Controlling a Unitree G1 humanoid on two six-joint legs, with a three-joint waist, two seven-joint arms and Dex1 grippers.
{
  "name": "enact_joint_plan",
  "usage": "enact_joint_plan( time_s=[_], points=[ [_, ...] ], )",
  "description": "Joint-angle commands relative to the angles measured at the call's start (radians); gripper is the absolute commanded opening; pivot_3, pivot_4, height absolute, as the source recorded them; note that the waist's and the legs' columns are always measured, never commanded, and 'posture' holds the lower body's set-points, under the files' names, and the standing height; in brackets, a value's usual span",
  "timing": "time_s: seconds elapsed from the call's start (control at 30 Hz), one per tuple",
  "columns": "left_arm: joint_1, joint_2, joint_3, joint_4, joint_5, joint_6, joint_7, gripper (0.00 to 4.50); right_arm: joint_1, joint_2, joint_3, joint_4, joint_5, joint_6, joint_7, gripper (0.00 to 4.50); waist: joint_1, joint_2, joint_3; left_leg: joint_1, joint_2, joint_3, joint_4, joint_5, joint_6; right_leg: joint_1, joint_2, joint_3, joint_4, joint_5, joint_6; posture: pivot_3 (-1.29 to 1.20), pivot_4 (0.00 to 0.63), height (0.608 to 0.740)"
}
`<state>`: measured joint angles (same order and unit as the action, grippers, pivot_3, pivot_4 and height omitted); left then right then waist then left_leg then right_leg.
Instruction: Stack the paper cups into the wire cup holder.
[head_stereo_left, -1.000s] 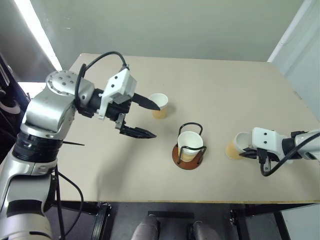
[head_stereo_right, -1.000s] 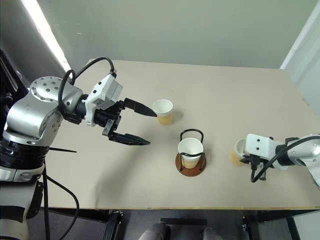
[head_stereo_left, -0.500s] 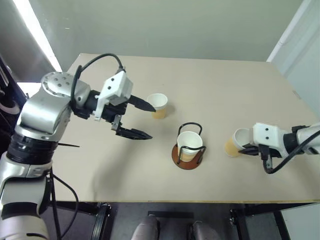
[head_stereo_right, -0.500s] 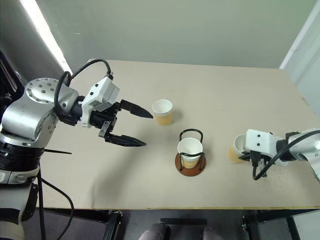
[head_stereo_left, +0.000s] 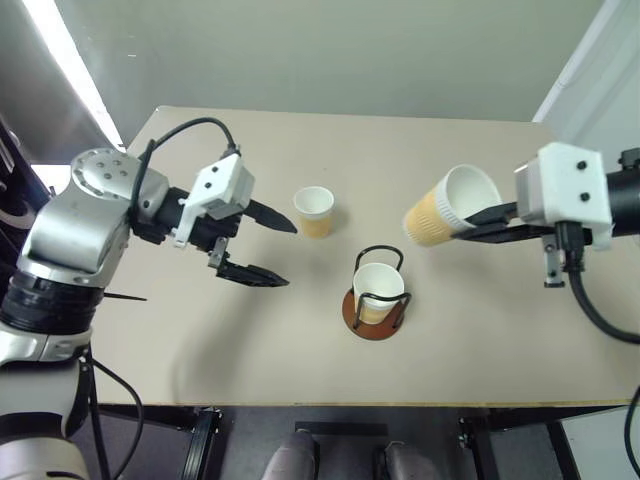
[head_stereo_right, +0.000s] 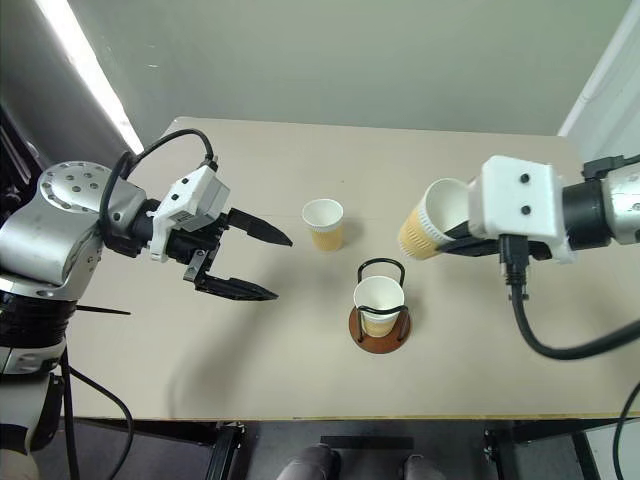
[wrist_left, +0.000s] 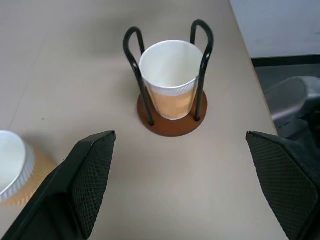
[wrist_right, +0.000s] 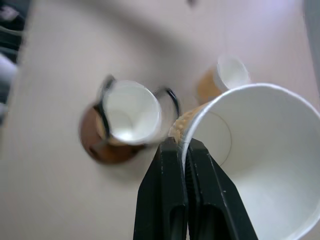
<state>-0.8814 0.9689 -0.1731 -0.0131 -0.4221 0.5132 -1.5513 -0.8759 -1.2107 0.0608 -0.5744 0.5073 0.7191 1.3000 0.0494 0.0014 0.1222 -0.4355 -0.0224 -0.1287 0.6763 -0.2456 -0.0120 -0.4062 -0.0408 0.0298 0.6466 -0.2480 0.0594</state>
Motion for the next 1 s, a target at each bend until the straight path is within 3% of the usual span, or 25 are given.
enact_joint_plan(
  time_s=[0.03, 0.5, 1.0],
  points=[
    [-0.04, -0.006, 0.002, 0.013, 0.023, -0.026, -0.022, 4.5, -0.047, 0.019, 0.028, -0.038, 0.023, 0.02, 0.013, 0.01, 0.0, 0.0, 0.0, 0.0, 0.0, 0.0, 0.0, 0.0, 0.0, 0.0, 0.0, 0.0, 0.0, 0.0, 0.0, 0.0, 0.15, 0.74],
    [-0.055, -0.022, 0.003, 0.017, 0.039, -0.033, -0.036, 4.5, -0.029, 0.089, 0.147, -0.013, -0.081, -0.055, 0.024, 0.01, -0.001, 0.0, 0.0, 0.0, 0.0, 0.0, 0.0, 0.0, 0.0, -0.001, 0.0, 0.0, 0.0, 0.0, 0.0, 0.0, 0.15, 0.74],
    [-0.046, -0.024, 0.011, 0.003, 0.03, -0.03, -0.028, 4.5, 0.006, 0.112, 0.16, -0.012, -0.109, -0.07, 0.048, 0.01, -0.001, 0.0, 0.0, 0.0, 0.0, 0.0, 0.0, 0.0, 0.0, 0.0, 0.0, 0.0, 0.0, 0.0, 0.0, 0.0, 0.15, 0.74]
  ],
)
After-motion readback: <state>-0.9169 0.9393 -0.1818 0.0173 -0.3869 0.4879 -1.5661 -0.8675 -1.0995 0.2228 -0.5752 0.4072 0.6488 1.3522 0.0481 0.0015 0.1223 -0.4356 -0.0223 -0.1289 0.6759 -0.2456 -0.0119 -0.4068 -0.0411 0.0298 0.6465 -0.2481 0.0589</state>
